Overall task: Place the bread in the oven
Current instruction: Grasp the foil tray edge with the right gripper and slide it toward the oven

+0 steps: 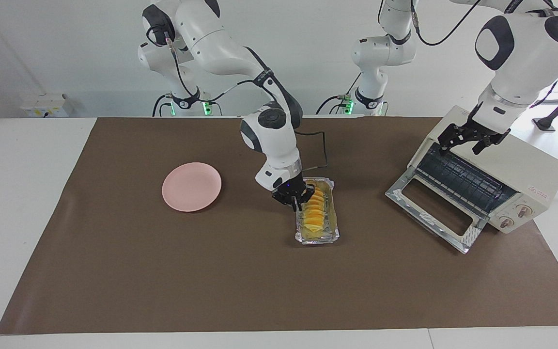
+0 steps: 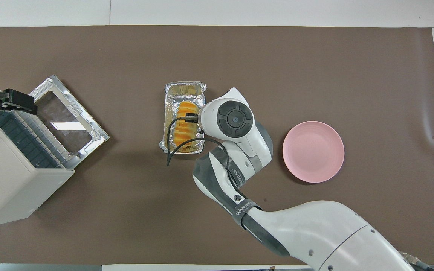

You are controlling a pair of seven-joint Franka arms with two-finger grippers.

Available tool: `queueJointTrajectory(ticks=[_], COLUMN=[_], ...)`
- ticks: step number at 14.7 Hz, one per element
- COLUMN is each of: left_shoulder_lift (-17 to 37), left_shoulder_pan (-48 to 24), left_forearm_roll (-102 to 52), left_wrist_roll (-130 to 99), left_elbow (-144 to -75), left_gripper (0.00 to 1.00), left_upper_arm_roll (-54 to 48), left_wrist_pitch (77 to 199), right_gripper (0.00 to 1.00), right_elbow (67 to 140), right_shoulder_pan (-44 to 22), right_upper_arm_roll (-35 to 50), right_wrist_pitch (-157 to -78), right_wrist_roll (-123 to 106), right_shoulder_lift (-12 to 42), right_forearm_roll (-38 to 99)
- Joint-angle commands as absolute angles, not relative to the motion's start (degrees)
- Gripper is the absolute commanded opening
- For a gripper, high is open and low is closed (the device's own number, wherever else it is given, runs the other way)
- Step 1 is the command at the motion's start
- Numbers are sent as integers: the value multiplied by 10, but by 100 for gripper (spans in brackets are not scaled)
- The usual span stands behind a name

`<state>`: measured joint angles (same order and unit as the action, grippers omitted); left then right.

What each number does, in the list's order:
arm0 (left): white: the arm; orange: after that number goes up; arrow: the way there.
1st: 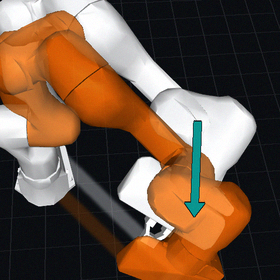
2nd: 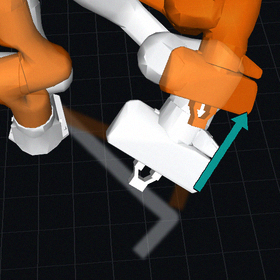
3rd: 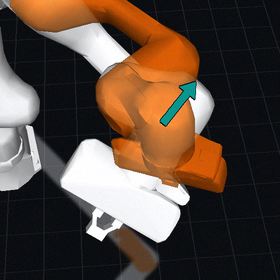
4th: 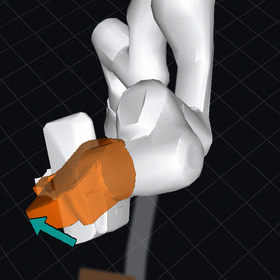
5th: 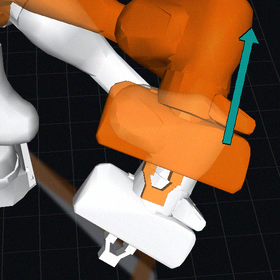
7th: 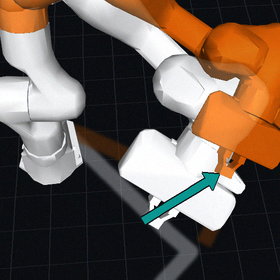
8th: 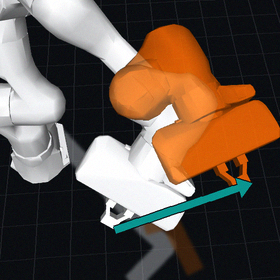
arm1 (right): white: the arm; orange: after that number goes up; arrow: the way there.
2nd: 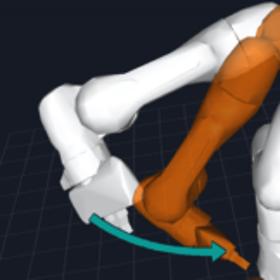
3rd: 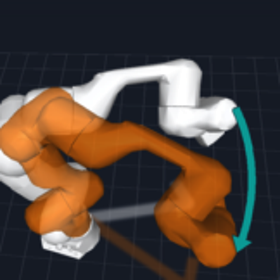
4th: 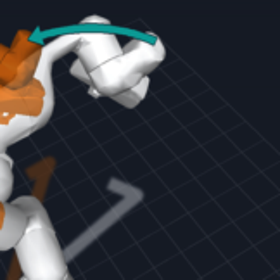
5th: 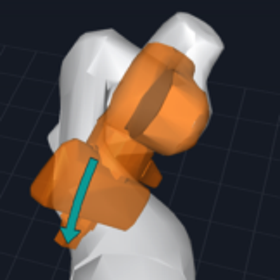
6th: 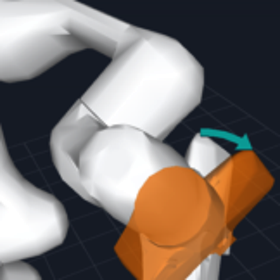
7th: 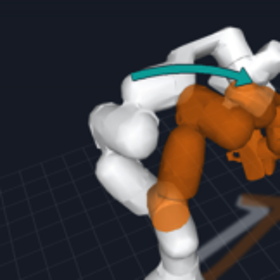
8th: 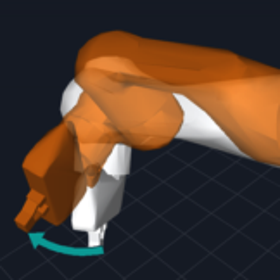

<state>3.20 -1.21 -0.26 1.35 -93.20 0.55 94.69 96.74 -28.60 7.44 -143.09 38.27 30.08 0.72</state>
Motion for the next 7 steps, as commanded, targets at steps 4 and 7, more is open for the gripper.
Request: queueJointTrajectory(ticks=[4, 7], left_shoulder_lift=[26, 26], left_shoulder_pan=[-14, -14], left_forearm_roll=[5, 5], left_wrist_roll=[16, 16], left_elbow=[-935, -935], left_gripper=[100, 100], left_upper_arm_roll=[8, 8], left_wrist_pitch=[946, 946], right_gripper=[100, 100], right_elbow=[969, 941], right_shoulder_pan=[-275, -244], right_upper_arm_roll=[76, 75], right_wrist_pitch=[-1413, -1337], right_wrist_roll=[390, 388], right_shoulder_lift=[288, 275], right_forearm_roll=[3, 3])
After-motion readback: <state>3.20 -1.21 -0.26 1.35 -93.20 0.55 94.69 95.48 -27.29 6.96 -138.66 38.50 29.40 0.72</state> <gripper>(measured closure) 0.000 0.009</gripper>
